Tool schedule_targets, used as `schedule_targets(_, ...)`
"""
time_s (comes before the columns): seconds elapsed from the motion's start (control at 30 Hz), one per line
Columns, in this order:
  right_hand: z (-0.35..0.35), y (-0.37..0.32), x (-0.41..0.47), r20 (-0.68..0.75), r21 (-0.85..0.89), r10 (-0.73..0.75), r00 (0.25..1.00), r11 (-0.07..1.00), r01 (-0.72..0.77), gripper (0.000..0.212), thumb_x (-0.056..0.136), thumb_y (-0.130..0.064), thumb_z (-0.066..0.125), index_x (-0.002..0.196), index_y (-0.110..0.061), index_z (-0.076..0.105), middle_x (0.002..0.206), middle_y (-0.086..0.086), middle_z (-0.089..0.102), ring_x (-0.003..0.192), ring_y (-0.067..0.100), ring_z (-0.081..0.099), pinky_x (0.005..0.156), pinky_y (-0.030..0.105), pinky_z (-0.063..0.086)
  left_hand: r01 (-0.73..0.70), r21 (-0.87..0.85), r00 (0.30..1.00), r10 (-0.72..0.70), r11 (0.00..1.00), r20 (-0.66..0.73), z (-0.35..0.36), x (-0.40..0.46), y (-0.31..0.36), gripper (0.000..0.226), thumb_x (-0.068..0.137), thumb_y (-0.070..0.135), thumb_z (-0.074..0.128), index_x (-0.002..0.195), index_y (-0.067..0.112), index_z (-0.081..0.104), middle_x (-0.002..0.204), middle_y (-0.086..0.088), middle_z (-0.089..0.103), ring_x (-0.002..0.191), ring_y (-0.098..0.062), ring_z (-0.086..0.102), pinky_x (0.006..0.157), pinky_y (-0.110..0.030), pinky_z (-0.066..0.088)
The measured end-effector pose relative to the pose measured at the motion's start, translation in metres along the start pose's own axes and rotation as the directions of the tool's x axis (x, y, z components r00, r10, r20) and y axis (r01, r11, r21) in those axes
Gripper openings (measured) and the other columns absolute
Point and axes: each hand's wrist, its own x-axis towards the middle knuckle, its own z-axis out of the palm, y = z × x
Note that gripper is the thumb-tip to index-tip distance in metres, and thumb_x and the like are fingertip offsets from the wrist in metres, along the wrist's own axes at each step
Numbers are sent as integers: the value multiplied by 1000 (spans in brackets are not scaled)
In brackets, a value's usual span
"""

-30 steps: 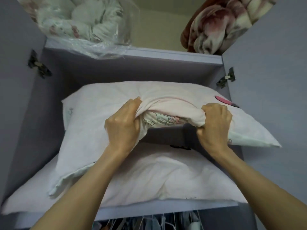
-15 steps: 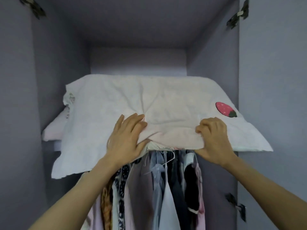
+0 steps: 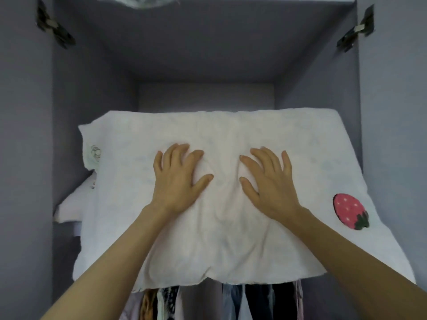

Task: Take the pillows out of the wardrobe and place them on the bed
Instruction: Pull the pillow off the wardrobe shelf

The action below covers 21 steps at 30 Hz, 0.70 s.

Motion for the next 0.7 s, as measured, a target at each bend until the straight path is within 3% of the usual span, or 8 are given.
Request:
schedule_targets(0.13,-2,8,52,3,14,80,997,997,-80,64,83,-54,26,136,-21,38,144,5,40,135,22,33,113,53,13,96,80,995,-95,992,-19,7,42,0,68,78,64,33,134,24,38,146,-7,33,135,-29,25,110,-55,12)
schedule_targets(0.23,2,18,86,71,26,107,992,994,-109,68,86,-57,33,144,-23,22,152,0,26,141,19,19,115,52,5,148,98,989,-149,984,2,14,65,-3,75,80,65,37,142,26,23,153,-3,21,140,-26,14,112,-55,7)
schedule_targets(0.4,5,31,124,193,43,120,974,991,-131,76,85,-64,33,146,-24,12,153,-2,25,142,18,17,116,52,5,168,120,983,-175,979,53,15,91,-8,75,82,69,31,143,27,18,153,1,19,141,-23,11,112,-56,2)
schedule_targets(0.47,7,32,133,233,22,129,964,990,-137,74,86,-64,33,145,-22,18,149,2,32,139,21,23,115,53,8,158,136,984,-167,978,56,16,96,-9,62,86,60,36,137,25,34,143,1,37,135,-23,25,111,-54,3)
schedule_targets(0.57,12,31,137,263,-38,101,960,995,-94,59,89,-58,34,134,-20,41,134,3,43,129,23,33,112,52,15,128,114,989,-117,985,-94,21,98,-10,26,91,33,43,101,19,63,106,-1,60,104,-26,53,107,-50,19)
schedule_targets(0.63,16,30,136,235,-26,96,967,995,-92,44,93,-48,36,124,-20,52,126,1,47,122,21,37,108,47,21,128,80,977,-112,988,-182,28,99,-10,21,88,20,44,80,14,62,84,-3,61,82,-28,57,98,-47,31)
schedule_targets(0.7,20,29,135,162,-4,87,983,996,-88,30,95,-35,38,115,-20,55,119,0,51,115,21,41,101,42,25,124,48,962,-108,991,-251,29,99,-7,23,87,18,38,72,12,55,71,-3,57,68,-27,55,87,-41,37)
